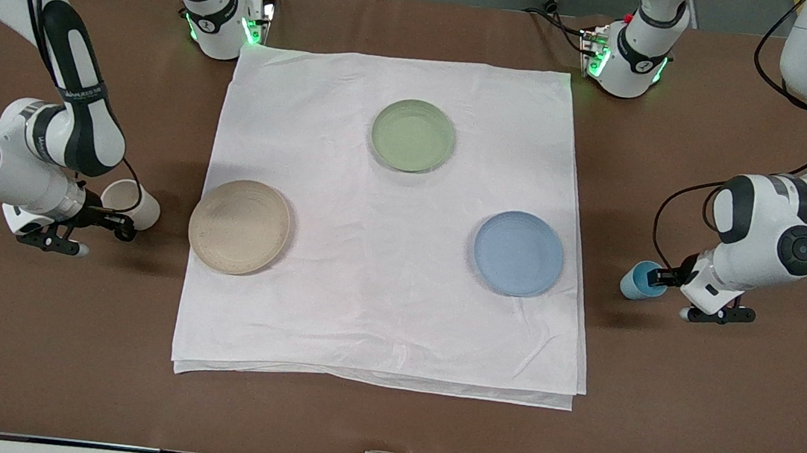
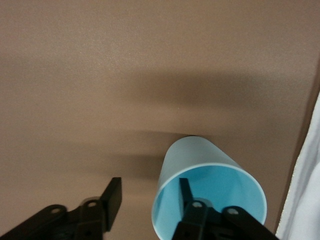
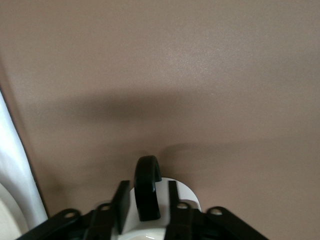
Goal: Place blue cup in blue plate and white mug in gray plate
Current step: 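Grasp the white mug with the right gripper while the left gripper grasps the cup, then lower the mug onto the beige plate while the left gripper lowers the cup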
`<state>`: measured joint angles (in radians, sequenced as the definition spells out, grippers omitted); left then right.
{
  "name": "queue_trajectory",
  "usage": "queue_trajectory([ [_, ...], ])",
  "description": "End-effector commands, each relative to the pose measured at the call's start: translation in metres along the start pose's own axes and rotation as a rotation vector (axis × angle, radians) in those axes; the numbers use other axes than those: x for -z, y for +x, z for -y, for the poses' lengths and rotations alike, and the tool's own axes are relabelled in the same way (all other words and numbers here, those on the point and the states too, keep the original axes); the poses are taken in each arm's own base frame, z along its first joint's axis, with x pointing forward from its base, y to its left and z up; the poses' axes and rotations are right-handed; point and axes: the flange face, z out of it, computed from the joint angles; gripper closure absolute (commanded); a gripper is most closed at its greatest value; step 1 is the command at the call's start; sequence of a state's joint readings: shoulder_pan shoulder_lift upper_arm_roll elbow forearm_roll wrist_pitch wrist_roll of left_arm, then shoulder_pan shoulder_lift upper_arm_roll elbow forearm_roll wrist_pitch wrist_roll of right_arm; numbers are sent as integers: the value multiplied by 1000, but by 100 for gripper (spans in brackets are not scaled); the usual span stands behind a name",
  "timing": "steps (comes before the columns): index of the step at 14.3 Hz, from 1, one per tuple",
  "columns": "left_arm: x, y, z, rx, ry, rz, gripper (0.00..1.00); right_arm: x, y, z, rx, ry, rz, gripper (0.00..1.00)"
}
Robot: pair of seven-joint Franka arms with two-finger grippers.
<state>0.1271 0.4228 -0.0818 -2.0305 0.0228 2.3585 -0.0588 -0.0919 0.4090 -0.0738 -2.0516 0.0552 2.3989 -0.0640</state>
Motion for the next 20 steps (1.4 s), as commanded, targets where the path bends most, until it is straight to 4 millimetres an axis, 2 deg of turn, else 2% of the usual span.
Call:
queue_trajectory([
  [1,12,1,-9,-20,9,-26,100,6,-4,-1,16,14,-1,100],
  [2,20,3,-14,-24,7,-38,100,13,-1,2,8,16,5,100],
  [4,47,1,-44,-52,-13,-68,100,45,2,22,-34,29,77,100],
  [5,64,-3,-62,-50,-19,-77,100,62,-1,46,-82,28,104,100],
  [6,81,-7,-83,-44,-24,-69,100,75,-8,82,-120,30,94,100],
  [8,98,-21,-135,-27,-30,-13,100,67,-24,136,-203,85,98,100],
  [10,96,-38,-186,7,-47,6,100,47,-42,187,-241,107,38,100],
  [11,91,-46,-207,15,-57,10,100,40,-47,202,-261,111,5,100],
  [12,83,-50,-220,19,-68,7,100,38,-49,216,-255,116,-20,100],
  [14,61,-62,-244,15,-80,-5,100,28,-48,218,-245,108,-15,100],
  [16,35,-67,-257,30,-82,-15,100,26,-50,222,-217,90,-12,96],
  [17,24,-67,-259,36,-70,-18,100,25,-49,223,-206,82,-12,72],
  [18,15,-69,-265,41,-55,-21,100,26,-44,223,-202,79,-19,10],
  [19,11,-72,-272,52,-41,-27,98,31,-42,225,-200,84,-28,0],
  [20,11,-71,-274,73,-31,-37,91,38,-36,226,-201,91,-40,0],
])
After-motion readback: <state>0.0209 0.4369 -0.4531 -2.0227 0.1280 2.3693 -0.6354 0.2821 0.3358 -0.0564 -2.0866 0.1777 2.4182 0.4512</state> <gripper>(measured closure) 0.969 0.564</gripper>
